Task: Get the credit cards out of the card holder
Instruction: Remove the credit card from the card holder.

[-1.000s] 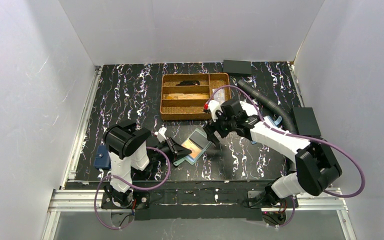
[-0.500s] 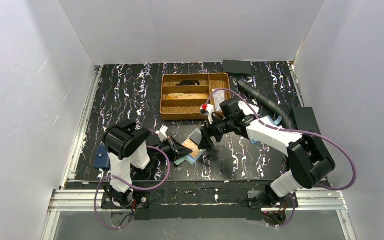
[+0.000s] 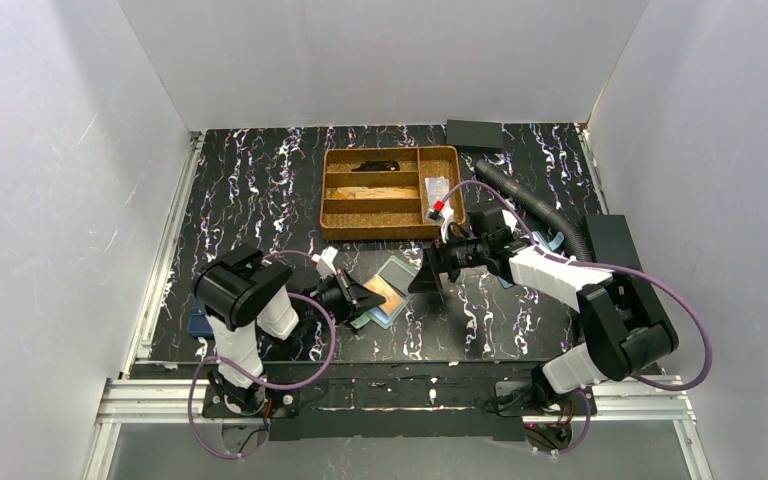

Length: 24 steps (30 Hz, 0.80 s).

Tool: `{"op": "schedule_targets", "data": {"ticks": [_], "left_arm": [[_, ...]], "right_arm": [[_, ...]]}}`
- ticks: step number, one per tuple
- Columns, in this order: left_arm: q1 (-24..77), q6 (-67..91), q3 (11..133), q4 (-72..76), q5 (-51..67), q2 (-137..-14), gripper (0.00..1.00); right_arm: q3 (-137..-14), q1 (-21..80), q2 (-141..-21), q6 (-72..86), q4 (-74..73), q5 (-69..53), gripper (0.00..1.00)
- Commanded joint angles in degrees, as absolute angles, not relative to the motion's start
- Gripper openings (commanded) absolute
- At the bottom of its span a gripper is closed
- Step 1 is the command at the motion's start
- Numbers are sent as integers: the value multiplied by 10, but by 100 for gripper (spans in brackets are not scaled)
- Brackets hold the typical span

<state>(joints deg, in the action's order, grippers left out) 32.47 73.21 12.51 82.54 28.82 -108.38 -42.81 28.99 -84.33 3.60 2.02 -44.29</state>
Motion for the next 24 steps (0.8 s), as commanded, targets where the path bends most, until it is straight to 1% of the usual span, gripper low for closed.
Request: {"op": "schedule_targets", "data": {"ticks": [1, 3, 7, 16, 21, 24], "left_arm": [[337, 651, 146, 792, 303, -1032, 0], [342, 633, 159, 779, 317, -1021, 0], [352, 588, 179, 735, 328, -995, 0], [354, 471, 214, 580, 357, -914, 0], [355, 446, 213, 555, 369, -907, 0], [355, 442, 208, 554, 376, -907, 0]], "right_arm": [[-425, 280, -809, 54, 72, -499, 98], [-428, 273, -807, 54, 70, -511, 97], [-429, 256, -800, 59, 69, -532, 91], [-412, 244, -789, 57, 76, -537, 89], [-407, 243, -787, 60, 83, -540, 88], [-398, 243, -793, 79, 107, -552, 85]]}}
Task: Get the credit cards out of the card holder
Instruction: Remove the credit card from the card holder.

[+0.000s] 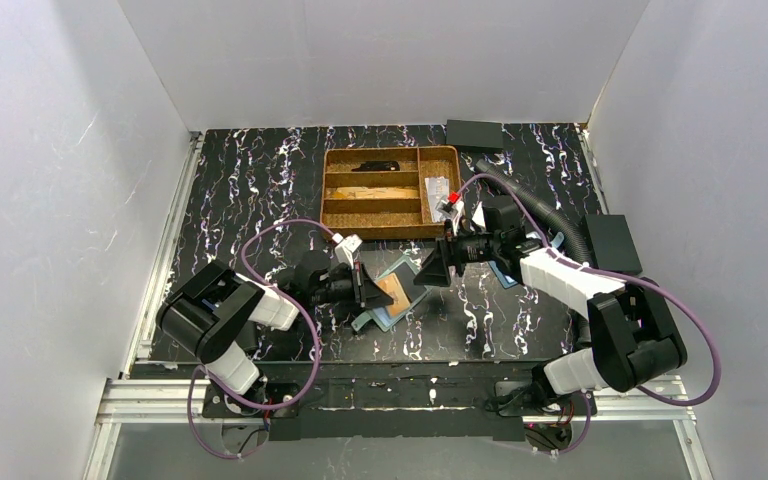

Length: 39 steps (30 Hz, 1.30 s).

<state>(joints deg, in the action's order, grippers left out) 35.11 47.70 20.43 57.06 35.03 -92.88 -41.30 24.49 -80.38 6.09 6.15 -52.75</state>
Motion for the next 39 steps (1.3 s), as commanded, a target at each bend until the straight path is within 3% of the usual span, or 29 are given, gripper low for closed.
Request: {"op": "schedule_targets", "data": {"ticks": [1, 23, 33, 39], "left_arm": [[356, 440, 208, 554, 378, -906, 0], [385, 361, 213, 577, 430, -836, 0], [393, 373, 213, 604, 429, -847, 0], [393, 375, 200, 610, 417, -843, 0]], "right_arm": [[-393, 243, -797, 89, 118, -557, 83], [-398, 279, -863, 139, 175, -610, 68], [-407, 286, -872, 158, 193, -640, 48], [-410, 286, -875, 159, 198, -647, 27]]}}
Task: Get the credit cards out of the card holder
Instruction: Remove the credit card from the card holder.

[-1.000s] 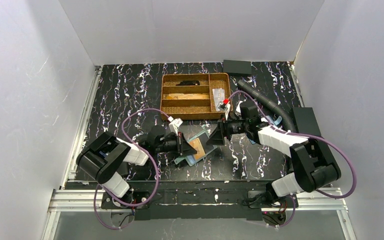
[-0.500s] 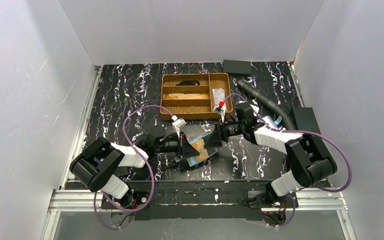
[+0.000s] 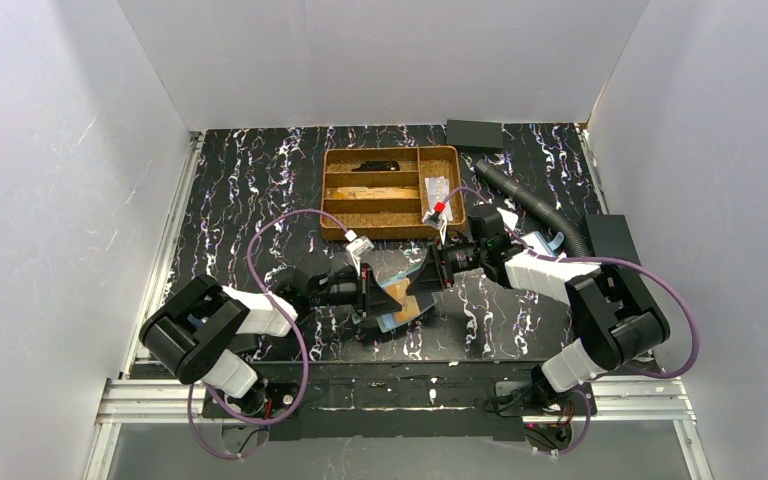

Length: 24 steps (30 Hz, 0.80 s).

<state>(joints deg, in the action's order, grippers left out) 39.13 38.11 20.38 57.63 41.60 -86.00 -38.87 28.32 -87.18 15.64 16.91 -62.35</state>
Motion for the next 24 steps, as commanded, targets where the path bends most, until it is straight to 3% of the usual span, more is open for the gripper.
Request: {"op": "schedule_targets", "data": {"ticks": [1, 12, 19, 24], "left_arm": [[394, 375, 196, 611, 412, -841, 0], [392, 387, 175, 618, 389, -845, 3], [382, 413, 160, 631, 377, -839, 27], [365, 433, 142, 660, 391, -838, 29]], "right_arm": [[-410, 286, -873, 158, 197, -647, 24], [-407, 286, -865, 145, 197, -664, 1], [-413, 286, -858, 100, 156, -659, 1], [-412, 285, -857, 91, 149, -652, 1]]}}
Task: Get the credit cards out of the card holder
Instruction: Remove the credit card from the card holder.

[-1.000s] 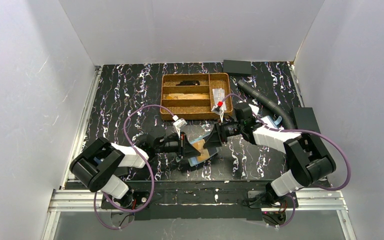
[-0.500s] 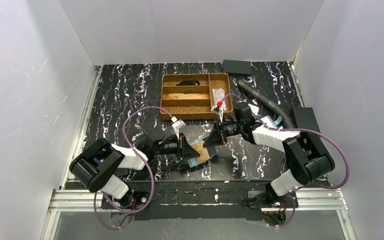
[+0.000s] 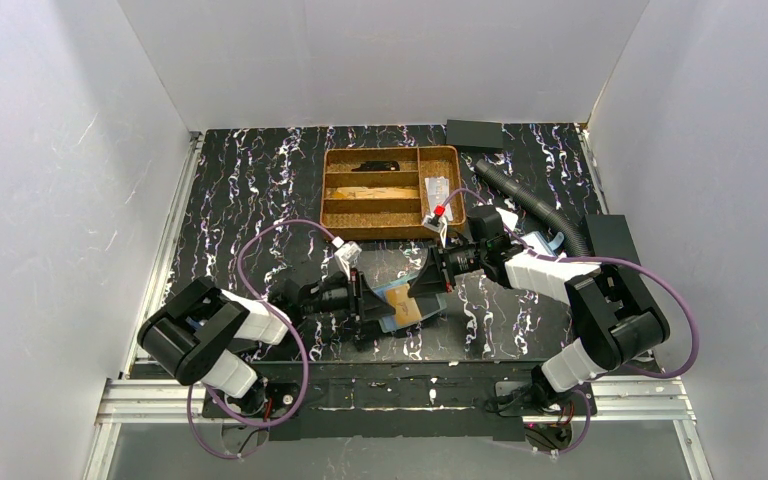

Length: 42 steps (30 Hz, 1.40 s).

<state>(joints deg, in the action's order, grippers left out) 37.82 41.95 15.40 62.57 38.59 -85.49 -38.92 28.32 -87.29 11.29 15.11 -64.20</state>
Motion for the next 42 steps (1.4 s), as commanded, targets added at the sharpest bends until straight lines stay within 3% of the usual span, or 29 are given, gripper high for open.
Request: {"op": "schedule_targets", "data": {"ticks": [1, 7, 10, 15, 16, 18, 20, 34, 42], "left_arm": [[362, 438, 141, 664, 396, -841, 28], [353, 479, 137, 739, 418, -885, 20], [353, 501, 136, 793, 424, -918, 26], [353, 498, 136, 796, 418, -920, 28], [352, 502, 140, 799, 423, -923, 25], [352, 507, 149, 801, 434, -931, 6], [343, 507, 137, 806, 441, -935, 1], [312, 497, 104, 810, 461, -944, 0], [281, 512, 75, 796, 418, -980, 2]], "right_arm": [[-413, 285, -859, 91, 149, -651, 1], [-417, 285, -868, 91, 144, -650, 1], [-417, 285, -869, 91, 142, -649, 1], [-420, 285, -877, 92, 142, -657, 1], [-419, 285, -878, 92, 143, -656, 1], [-420, 285, -879, 92, 142, -655, 1], [-419, 280, -874, 85, 132, -643, 1], [-421, 273, -891, 61, 108, -619, 1], [-424, 253, -867, 7, 44, -525, 1]]}}
